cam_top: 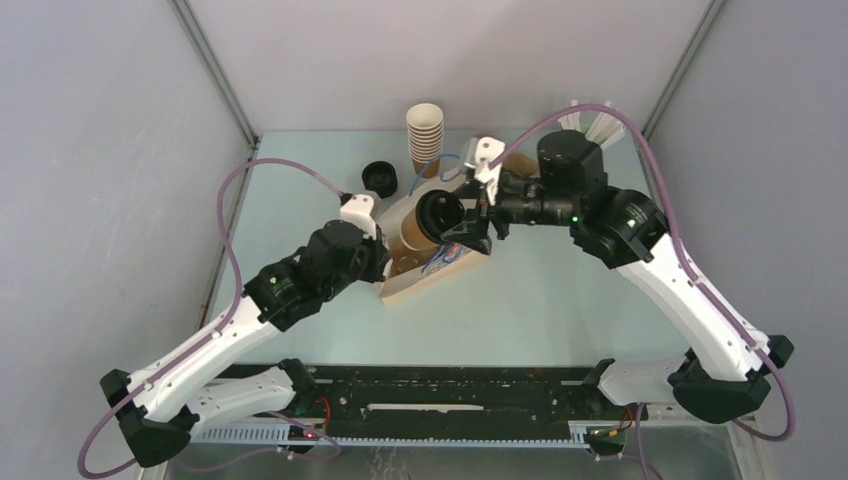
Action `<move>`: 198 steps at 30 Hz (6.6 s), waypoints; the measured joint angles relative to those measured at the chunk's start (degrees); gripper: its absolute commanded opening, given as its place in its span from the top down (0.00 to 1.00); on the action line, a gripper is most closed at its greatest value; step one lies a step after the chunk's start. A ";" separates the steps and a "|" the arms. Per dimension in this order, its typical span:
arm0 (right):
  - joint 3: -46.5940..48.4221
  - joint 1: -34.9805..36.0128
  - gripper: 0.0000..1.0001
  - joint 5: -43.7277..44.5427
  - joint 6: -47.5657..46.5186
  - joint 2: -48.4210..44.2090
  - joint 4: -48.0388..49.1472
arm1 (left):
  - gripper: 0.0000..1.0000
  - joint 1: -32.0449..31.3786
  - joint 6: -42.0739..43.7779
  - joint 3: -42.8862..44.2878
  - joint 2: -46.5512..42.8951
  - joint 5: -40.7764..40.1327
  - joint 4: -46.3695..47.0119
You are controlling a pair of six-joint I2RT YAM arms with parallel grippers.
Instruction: Pack the takeout coffee
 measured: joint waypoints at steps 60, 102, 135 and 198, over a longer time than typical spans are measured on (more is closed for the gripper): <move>-16.17 10.19 0.69 26.80 -6.80 17.90 13.53 | 1.00 -8.28 9.62 -0.28 -4.59 -8.41 -1.97; -35.45 19.76 0.66 30.25 -4.55 7.50 28.44 | 0.35 2.71 0.28 16.28 3.41 -3.74 -19.04; -37.40 19.78 0.66 31.89 -3.67 6.34 32.11 | 0.63 6.40 -7.80 43.04 32.89 3.54 -40.59; -33.42 13.62 0.71 41.92 -7.82 13.20 38.36 | 1.00 -3.91 18.91 5.11 0.55 -2.91 7.82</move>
